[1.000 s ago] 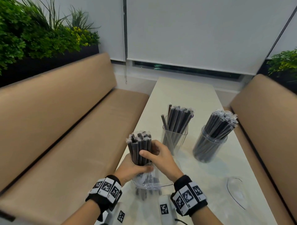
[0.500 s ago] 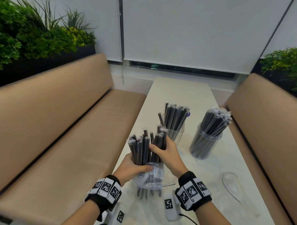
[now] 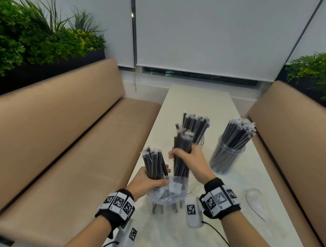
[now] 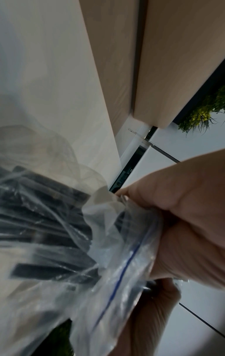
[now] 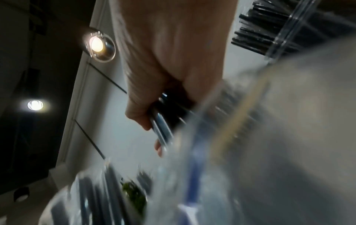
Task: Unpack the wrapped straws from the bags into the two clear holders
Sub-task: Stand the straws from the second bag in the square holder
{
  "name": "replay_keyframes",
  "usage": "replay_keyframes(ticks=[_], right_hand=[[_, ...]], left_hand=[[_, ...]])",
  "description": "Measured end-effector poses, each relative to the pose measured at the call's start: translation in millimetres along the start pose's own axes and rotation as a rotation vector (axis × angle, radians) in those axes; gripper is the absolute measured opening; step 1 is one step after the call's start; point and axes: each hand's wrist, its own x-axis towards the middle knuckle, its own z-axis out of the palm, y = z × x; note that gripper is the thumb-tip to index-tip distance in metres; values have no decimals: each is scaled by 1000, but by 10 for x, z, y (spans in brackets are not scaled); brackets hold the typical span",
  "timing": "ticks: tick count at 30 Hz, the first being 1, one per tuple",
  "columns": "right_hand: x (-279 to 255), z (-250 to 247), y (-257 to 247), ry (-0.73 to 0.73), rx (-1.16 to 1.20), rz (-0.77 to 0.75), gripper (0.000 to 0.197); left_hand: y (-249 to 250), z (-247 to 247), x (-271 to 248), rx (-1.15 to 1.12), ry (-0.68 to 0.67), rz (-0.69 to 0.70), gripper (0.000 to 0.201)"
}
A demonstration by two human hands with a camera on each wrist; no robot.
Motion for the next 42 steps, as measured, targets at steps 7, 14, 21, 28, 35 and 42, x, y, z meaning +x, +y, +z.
replay_keyframes(ticks=[7, 14, 21, 28, 35, 42], right_hand=[[264, -494, -928, 127, 222, -96, 5], [590, -865, -1599, 225, 243, -329, 3], [863, -815, -1540, 371, 44, -426, 2], [989, -504, -524, 341, -214, -196, 18], [925, -561, -447, 309, -392, -239, 79], [1258, -544, -524, 22, -947, -478, 66]], left_hand=[[-6, -115, 30, -28, 25, 4, 39], [-30, -142, 22, -42, 24, 3, 37], [-50, -195, -11, -39, 30, -3, 39], [-60, -211, -44, -36, 53, 16, 39], [-91, -232, -78, -29, 72, 16, 40], [-88, -163, -89, -18, 71, -3, 41]])
